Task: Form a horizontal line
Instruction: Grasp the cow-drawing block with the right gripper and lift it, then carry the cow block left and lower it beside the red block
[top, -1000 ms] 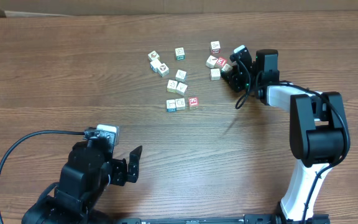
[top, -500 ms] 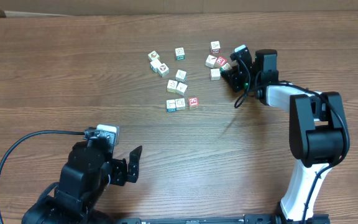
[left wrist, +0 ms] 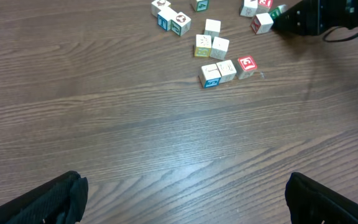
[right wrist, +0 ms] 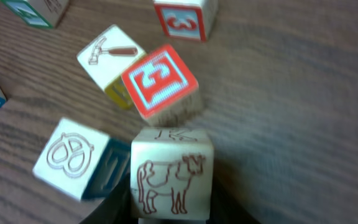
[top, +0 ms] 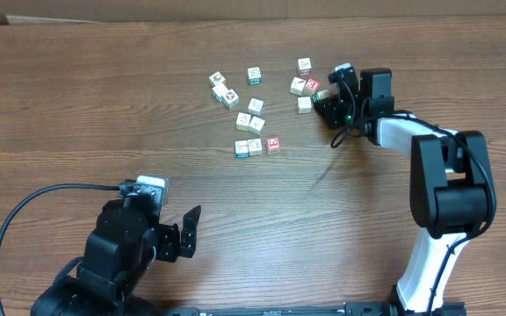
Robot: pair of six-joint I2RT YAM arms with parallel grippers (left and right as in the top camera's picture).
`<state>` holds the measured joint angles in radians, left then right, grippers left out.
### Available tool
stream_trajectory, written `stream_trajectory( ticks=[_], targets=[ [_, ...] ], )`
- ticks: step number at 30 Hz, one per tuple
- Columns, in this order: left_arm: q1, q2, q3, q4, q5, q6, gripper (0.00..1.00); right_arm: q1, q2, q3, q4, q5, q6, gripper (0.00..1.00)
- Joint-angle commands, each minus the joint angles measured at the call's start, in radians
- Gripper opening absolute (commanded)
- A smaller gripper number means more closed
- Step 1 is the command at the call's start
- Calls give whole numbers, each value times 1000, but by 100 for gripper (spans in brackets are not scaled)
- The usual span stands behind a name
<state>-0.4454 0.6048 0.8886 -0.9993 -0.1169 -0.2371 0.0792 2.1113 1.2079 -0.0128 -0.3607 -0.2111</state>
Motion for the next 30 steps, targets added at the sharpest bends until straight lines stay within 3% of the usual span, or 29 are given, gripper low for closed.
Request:
stream_trajectory(
  ticks=[1, 15, 24, 30],
  targets=[
    [-6, -7, -4, 1, -13, -14, 100, 5, -69, 1, -55, 65, 33, 29],
    [-6, -7, -4, 1, -13, -14, 100, 24, -246, 1, -288, 137, 43, 30],
    [-6, -7, -4, 2, -13, -14, 100, 163, -280, 1, -491, 274, 174, 30],
    [-6, -7, -4, 2, -13, -14, 99, 282, -280, 1, -536, 370, 325, 30]
  ],
)
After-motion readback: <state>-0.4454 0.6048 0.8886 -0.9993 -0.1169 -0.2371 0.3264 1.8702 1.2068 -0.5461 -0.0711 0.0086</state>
